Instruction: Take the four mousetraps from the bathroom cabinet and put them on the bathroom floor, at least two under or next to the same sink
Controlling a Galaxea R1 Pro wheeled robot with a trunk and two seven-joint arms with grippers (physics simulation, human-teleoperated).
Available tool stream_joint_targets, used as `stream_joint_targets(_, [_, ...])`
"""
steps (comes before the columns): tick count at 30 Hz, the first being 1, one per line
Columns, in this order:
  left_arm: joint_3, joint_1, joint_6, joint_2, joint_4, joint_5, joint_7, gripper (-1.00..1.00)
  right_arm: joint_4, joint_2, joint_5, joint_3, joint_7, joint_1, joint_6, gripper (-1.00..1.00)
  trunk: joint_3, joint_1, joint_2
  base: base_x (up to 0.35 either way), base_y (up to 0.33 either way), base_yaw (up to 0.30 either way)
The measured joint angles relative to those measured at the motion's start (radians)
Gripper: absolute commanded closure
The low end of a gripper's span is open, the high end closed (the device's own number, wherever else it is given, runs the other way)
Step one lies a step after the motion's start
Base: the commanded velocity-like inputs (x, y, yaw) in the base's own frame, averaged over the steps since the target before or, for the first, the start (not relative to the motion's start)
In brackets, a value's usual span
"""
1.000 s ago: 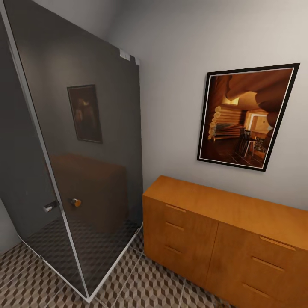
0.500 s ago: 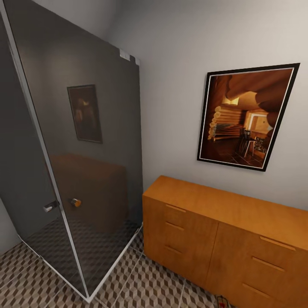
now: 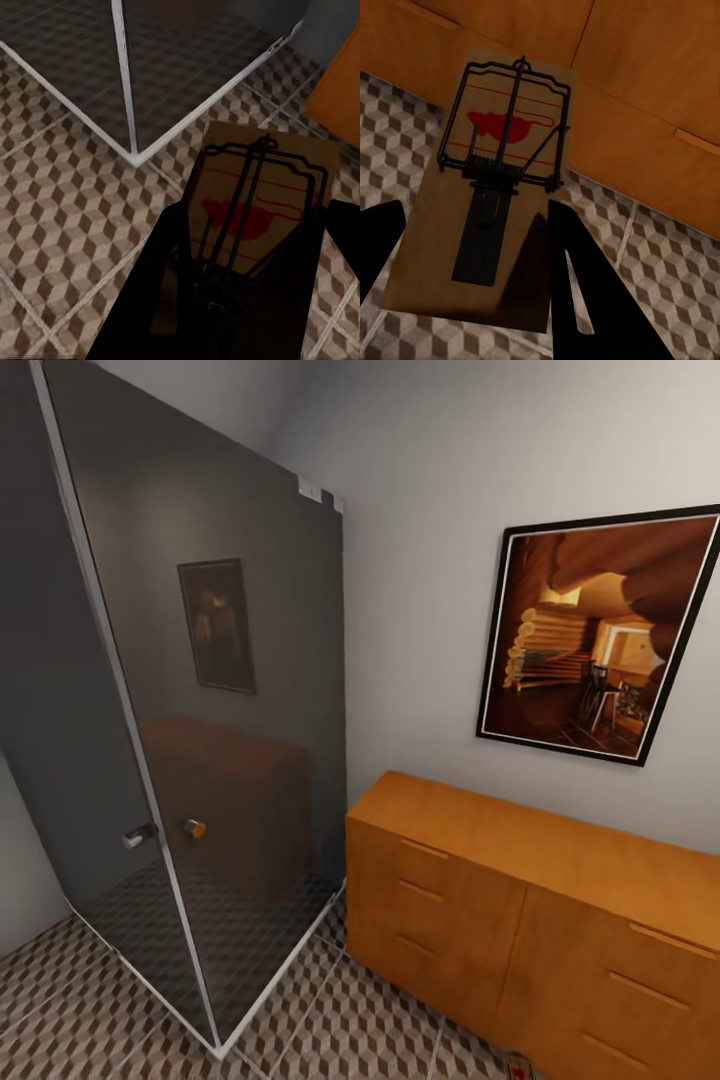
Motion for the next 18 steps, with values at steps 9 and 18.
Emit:
stream_joint_targets(9, [0.000, 0.000, 0.000, -0.001, 0.000, 0.000, 0.000, 1.00, 0.000, 0.000, 0.000, 0.000, 0.000, 0.000, 0.000, 1.00, 0.000, 0.000, 0.000, 0.000, 0.000, 0.298])
stream_joint_targets(18, [0.000, 0.000, 0.000, -0.001, 0.000, 0.000, 0.000, 1.00, 0.000, 0.002, 0.001, 0.000, 0.000, 0.000, 0.000, 1.00, 0.000, 0.000, 0.000, 0.000, 0.000, 0.300])
